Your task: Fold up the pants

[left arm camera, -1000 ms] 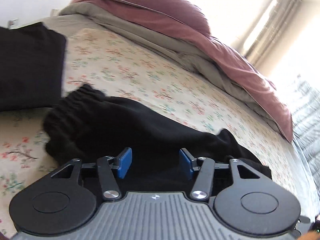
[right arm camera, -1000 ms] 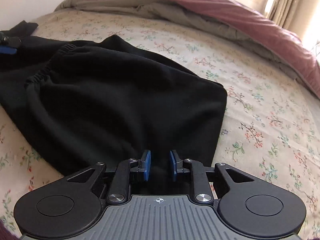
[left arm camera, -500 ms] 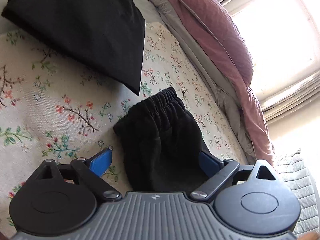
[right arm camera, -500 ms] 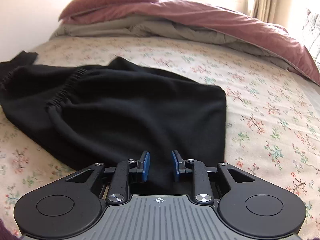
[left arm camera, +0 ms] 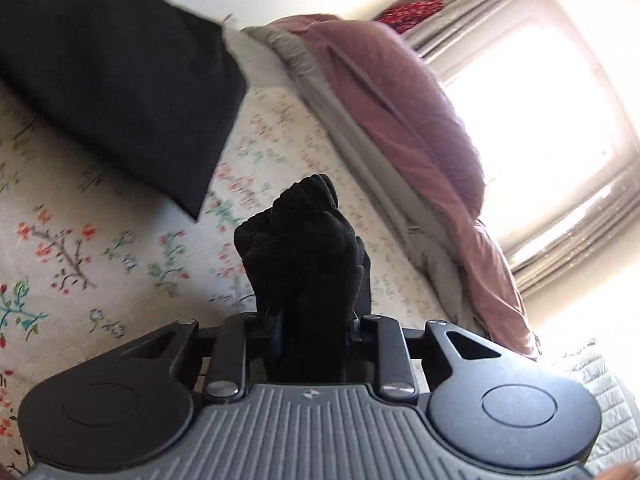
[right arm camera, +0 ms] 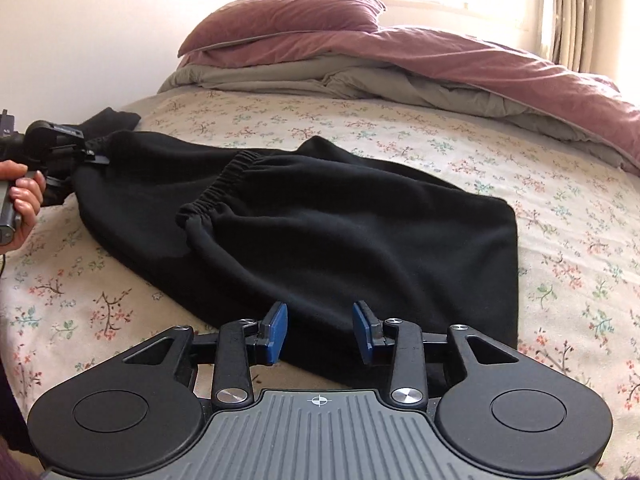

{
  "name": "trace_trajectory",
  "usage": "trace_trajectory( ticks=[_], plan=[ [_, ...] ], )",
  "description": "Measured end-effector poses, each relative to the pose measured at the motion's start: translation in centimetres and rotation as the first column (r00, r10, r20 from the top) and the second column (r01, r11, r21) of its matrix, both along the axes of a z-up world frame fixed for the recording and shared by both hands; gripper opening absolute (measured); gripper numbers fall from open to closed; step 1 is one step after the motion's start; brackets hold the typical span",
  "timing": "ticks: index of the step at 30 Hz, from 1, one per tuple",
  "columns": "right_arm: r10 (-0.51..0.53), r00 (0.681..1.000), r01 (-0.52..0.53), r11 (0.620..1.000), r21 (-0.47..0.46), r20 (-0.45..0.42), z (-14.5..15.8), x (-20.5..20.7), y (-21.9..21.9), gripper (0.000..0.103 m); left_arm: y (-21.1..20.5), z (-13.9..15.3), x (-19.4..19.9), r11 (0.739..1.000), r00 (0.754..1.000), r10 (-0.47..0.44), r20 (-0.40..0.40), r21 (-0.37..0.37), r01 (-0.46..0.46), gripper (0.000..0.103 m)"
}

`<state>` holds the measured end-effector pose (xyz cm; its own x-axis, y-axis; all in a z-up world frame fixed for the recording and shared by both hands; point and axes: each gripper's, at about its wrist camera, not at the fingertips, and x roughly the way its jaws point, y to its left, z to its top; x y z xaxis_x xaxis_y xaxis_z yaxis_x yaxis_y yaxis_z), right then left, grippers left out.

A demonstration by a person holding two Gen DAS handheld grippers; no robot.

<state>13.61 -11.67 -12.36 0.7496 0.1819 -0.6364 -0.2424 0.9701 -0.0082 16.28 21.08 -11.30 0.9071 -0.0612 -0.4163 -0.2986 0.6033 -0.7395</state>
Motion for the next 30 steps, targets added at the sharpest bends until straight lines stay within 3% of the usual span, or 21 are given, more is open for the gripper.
trace_trajectory(
  ticks=[3, 7, 9, 14, 16, 20, 25, 27, 30],
  plan=[
    [0.027, 0.999, -0.027, 1.000, 0.000, -0.020, 0.1, -0.3, -0.2, 0.036, -2.3, 2.9, -0.7, 0.995, 0.992, -0.067, 0.111, 0.082, 0.058, 0.034],
    [-0.076, 0.997, 0.079, 0.984, 0.160, -0.026, 1.5, 0.2, -3.7, 0.036, -6.2, 6.6, -1.0, 0.970, 0.968, -0.164, 0.191, 0.212, 0.122, 0.034],
    [-0.130, 0.990, 0.138, 0.964, 0.230, -0.049, 1.8, 0.5, -5.7, 0.036, -9.2, 8.3, -0.7, 0.942, 0.948, -0.236, 0.213, 0.288, 0.170, 0.034],
    [-0.202, 0.976, 0.217, 0.931, 0.294, -0.079, 2.0, 0.4, -8.9, 0.036, -16.1, 10.5, -0.4, 0.870, 0.894, -0.388, 0.223, 0.407, 0.277, 0.034],
    [-0.220, 0.971, 0.239, 0.911, 0.338, -0.092, 2.2, 0.3, -9.9, 0.036, -19.1, 10.9, -0.2, 0.829, 0.874, -0.439, 0.211, 0.470, 0.303, 0.034],
    [-0.276, 0.953, 0.304, 0.863, 0.404, -0.127, 2.5, 0.2, -12.2, 0.036, -24.6, 10.1, 1.5, 0.763, 0.839, -0.522, 0.154, 0.525, 0.378, 0.034],
    [-0.355, 0.908, 0.419, 0.772, 0.479, -0.223, 1.8, 0.3, -15.4, 0.036, -31.0, 7.7, 2.4, 0.650, 0.800, -0.596, 0.073, 0.629, 0.427, 0.033],
    [-0.387, 0.883, 0.470, 0.723, 0.505, -0.267, 1.4, 0.3, -16.9, 0.038, -33.6, 6.2, 3.2, 0.576, 0.782, -0.623, 0.018, 0.688, 0.442, 0.033],
    [-0.421, 0.848, 0.529, 0.660, 0.533, -0.321, 0.8, 0.2, -18.7, 0.038, -37.2, 3.3, 3.4, 0.424, 0.748, -0.657, -0.098, 0.772, 0.474, 0.034]
  ],
)
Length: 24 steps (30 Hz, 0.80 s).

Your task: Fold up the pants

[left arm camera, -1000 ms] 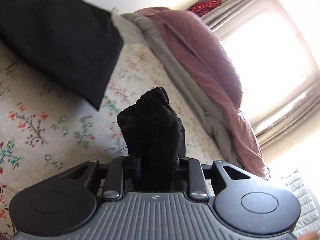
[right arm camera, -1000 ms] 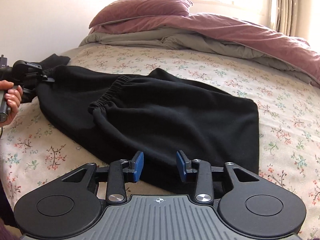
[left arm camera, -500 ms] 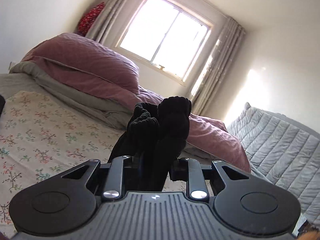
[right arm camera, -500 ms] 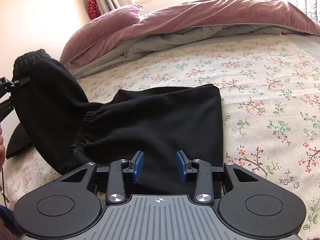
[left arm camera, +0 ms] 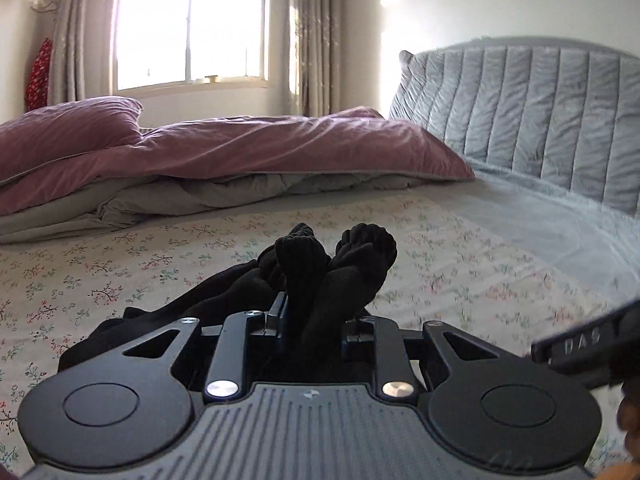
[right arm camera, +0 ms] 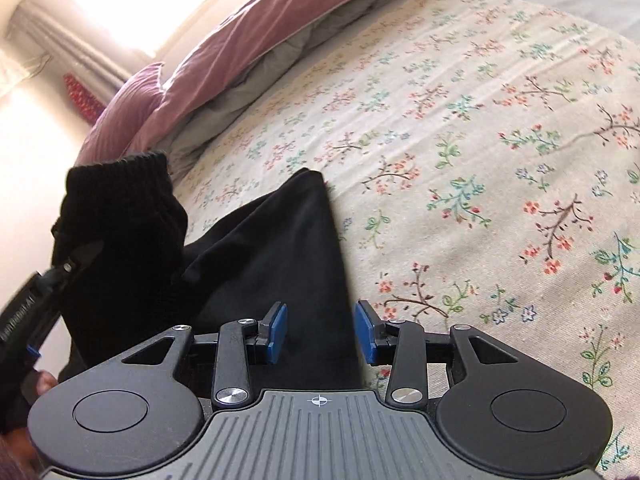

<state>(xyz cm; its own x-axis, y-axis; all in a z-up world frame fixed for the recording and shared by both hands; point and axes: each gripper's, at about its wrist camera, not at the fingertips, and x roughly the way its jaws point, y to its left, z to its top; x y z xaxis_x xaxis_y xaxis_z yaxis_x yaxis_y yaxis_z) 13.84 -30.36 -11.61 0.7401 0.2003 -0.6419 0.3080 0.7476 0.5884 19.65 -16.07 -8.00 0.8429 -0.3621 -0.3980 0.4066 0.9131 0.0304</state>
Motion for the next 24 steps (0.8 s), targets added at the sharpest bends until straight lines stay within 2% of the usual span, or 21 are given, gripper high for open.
trace_trajectory(
  ticks=[2, 4, 7, 11, 12, 14, 16, 19, 21, 23, 24],
  plan=[
    [-0.032, 0.999, 0.032, 0.999, -0.004, -0.010, -0.1, -0.1, -0.7, 0.038, -1.6, -2.6, -0.5, 0.989, 0.999, -0.047, -0.014, 0.140, 0.048, 0.035],
    [-0.042, 0.999, 0.042, 0.999, 0.000, -0.015, -0.2, -0.2, -1.1, 0.038, -1.8, -3.6, -1.2, 0.984, 0.997, -0.072, -0.006, 0.165, 0.072, 0.036],
    [-0.037, 0.999, 0.037, 0.999, -0.006, -0.028, -0.5, 0.1, -1.2, 0.038, -0.8, -3.4, -0.9, 0.989, 0.995, -0.090, -0.045, 0.117, 0.095, 0.040],
    [-0.020, 0.999, 0.019, 0.999, -0.035, -0.031, -0.4, 0.2, -0.9, 0.040, 1.1, -2.5, -0.6, 0.982, 0.978, -0.179, -0.110, 0.035, 0.184, 0.053],
    [-0.019, 0.999, 0.018, 0.999, -0.039, -0.027, -0.3, 0.2, -0.8, 0.043, 1.6, -2.4, -0.9, 0.978, 0.972, -0.203, -0.116, 0.021, 0.207, 0.060],
    [-0.020, 1.000, 0.019, 0.998, -0.058, -0.021, 0.0, 0.3, -0.7, 0.044, 2.6, -2.6, -1.8, 0.957, 0.950, -0.289, -0.118, -0.028, 0.287, 0.072],
    [-0.017, 1.000, 0.016, 0.997, -0.080, -0.010, 0.2, 0.4, -0.4, 0.044, 2.8, -2.9, -2.4, 0.933, 0.924, -0.359, -0.134, -0.067, 0.353, 0.072],
    [-0.007, 0.998, 0.013, 0.994, -0.105, 0.055, 1.2, 0.3, 0.0, 0.045, 3.7, -1.9, -3.3, 0.919, 0.910, -0.393, -0.133, -0.087, 0.384, 0.072],
    [0.026, 0.991, -0.008, 0.990, -0.142, 0.129, 2.3, 0.4, 0.9, 0.047, 5.5, -0.3, -4.0, 0.905, 0.902, -0.420, -0.100, -0.111, 0.410, 0.075],
    [0.096, 0.978, -0.056, 0.977, -0.206, 0.187, 3.5, 1.0, 2.4, 0.053, 7.5, 1.1, -4.0, 0.908, 0.910, -0.409, -0.071, -0.129, 0.398, 0.082],
    [0.135, 0.970, -0.083, 0.966, -0.244, 0.201, 4.0, 1.5, 3.4, 0.053, 8.8, 1.6, -3.7, 0.917, 0.920, -0.386, -0.067, -0.137, 0.375, 0.084]
  ],
)
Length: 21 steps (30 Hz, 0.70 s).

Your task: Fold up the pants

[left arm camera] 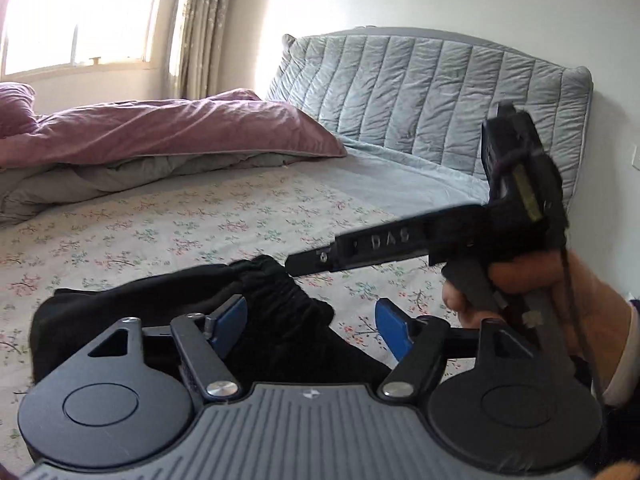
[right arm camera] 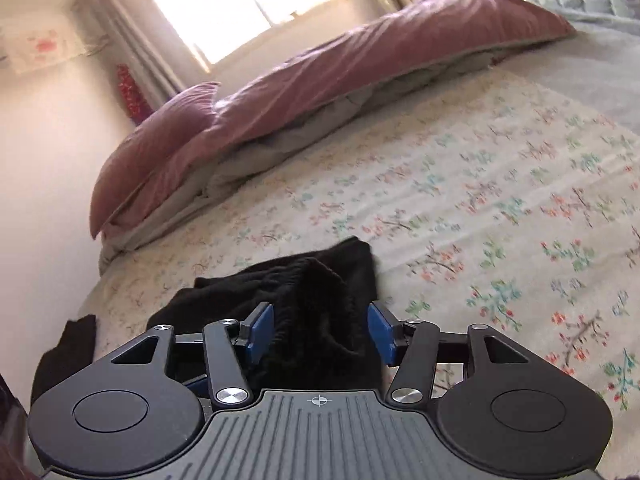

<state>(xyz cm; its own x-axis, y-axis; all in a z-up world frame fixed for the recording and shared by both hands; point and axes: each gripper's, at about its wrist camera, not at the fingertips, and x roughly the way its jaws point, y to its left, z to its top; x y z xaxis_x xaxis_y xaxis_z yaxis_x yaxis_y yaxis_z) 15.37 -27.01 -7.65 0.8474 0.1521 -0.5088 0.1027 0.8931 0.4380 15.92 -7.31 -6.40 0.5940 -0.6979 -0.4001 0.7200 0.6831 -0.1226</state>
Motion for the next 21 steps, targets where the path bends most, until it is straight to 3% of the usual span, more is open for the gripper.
trace_trajectory(
  ticks=[4, 7, 10, 12, 15, 19, 21],
  plan=[
    [0.106, 0.994, -0.104, 0.978, -0.179, 0.002, -0.1, 3.0, 4.2, 0.051, 4.5, -1.0, 2.6, 0.987, 0.984, 0.157, -0.079, -0.027, -0.159, 0.084],
    [0.107, 0.987, -0.131, 0.967, -0.220, -0.116, -2.3, 5.6, 5.4, 0.036, 6.9, -3.7, 5.3, 0.956, 0.938, 0.261, -0.229, -0.075, -0.285, 0.083],
    [0.097, 0.980, -0.128, 0.977, -0.172, -0.176, -3.8, 5.6, 4.6, 0.027, 7.4, -5.0, 6.9, 0.933, 0.894, 0.322, -0.311, -0.057, -0.355, 0.082],
    [0.096, 0.978, -0.114, 0.989, -0.089, -0.185, -3.4, 5.1, 3.1, 0.018, 7.4, -5.1, 7.0, 0.929, 0.888, 0.337, -0.312, -0.043, -0.368, 0.083],
    [0.100, 0.978, -0.102, 0.995, -0.002, -0.181, -2.9, 4.6, 1.1, 0.016, 7.4, -5.4, 7.2, 0.921, 0.870, 0.372, -0.324, 0.009, -0.390, 0.083],
    [0.092, 0.968, -0.103, 0.994, -0.035, -0.234, -5.1, 5.8, 1.1, 0.016, 7.6, -6.4, 7.2, 0.911, 0.852, 0.407, -0.328, 0.075, -0.406, 0.083],
    [0.100, 0.967, -0.113, 0.993, -0.042, -0.236, -5.0, 5.7, 1.1, 0.016, 8.7, -6.6, 7.6, 0.903, 0.824, 0.415, -0.385, 0.062, -0.426, 0.084]
  ],
)
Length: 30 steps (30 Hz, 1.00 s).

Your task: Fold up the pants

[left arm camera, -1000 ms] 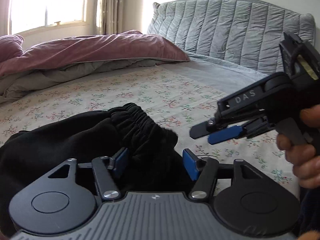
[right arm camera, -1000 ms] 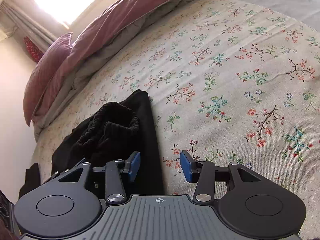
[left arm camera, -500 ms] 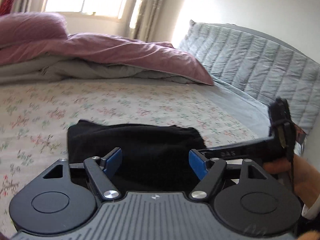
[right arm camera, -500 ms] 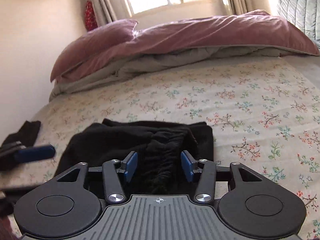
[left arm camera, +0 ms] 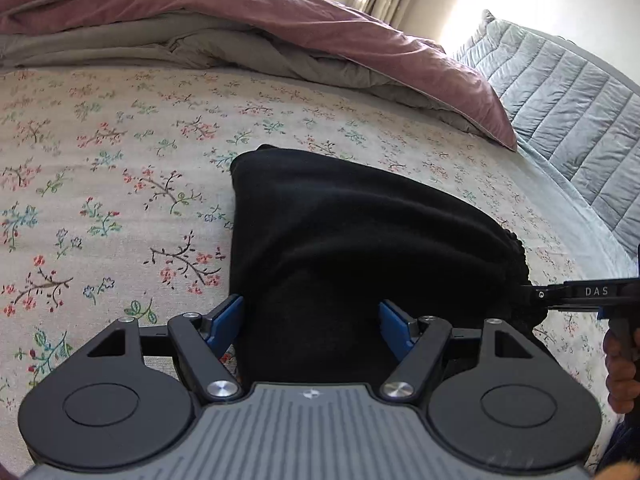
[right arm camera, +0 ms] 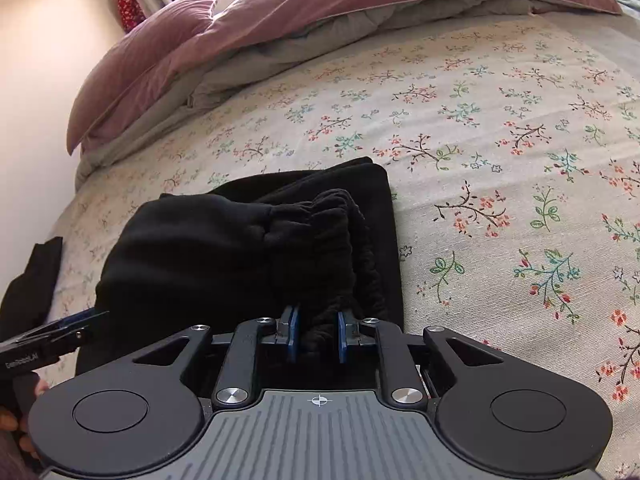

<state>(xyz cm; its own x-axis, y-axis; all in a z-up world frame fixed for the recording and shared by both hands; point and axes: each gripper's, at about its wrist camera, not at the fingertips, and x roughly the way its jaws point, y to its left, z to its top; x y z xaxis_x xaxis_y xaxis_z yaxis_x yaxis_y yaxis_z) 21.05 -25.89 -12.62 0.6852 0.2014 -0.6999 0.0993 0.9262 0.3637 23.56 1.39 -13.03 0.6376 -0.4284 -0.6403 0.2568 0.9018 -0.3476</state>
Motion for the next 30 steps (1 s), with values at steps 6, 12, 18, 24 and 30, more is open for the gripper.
trace_trajectory(
  ticks=[6, 12, 18, 24, 30],
  plan=[
    [0.025, 1.000, -0.025, 0.999, 0.047, 0.010, 0.5, -0.4, -1.1, 0.025, 4.4, 0.8, 1.0, 0.981, 0.991, 0.117, -0.064, -0.149, -0.126, 0.086],
    [-0.067, 0.996, 0.065, 0.997, 0.035, 0.064, 2.3, -2.4, -3.3, 0.081, 5.7, 0.0, 2.3, 0.946, 0.981, 0.106, -0.163, -0.286, -0.150, 0.090],
    [-0.118, 0.992, 0.105, 0.956, 0.273, 0.034, 1.2, -1.6, -5.8, 0.086, 6.2, -1.3, 2.9, 0.909, 0.967, 0.098, -0.237, -0.375, -0.184, 0.091],
    [-0.090, 0.995, 0.096, 0.948, 0.305, -0.035, -0.6, 0.0, -5.2, 0.086, 4.9, -2.2, 3.4, 0.914, 0.968, 0.063, -0.245, -0.376, -0.155, 0.093],
    [-0.104, 0.992, 0.122, 0.910, 0.396, -0.067, -2.8, 0.6, -5.5, 0.092, 5.0, -2.6, 3.9, 0.893, 0.963, 0.058, -0.262, -0.419, -0.168, 0.094]
  ],
)
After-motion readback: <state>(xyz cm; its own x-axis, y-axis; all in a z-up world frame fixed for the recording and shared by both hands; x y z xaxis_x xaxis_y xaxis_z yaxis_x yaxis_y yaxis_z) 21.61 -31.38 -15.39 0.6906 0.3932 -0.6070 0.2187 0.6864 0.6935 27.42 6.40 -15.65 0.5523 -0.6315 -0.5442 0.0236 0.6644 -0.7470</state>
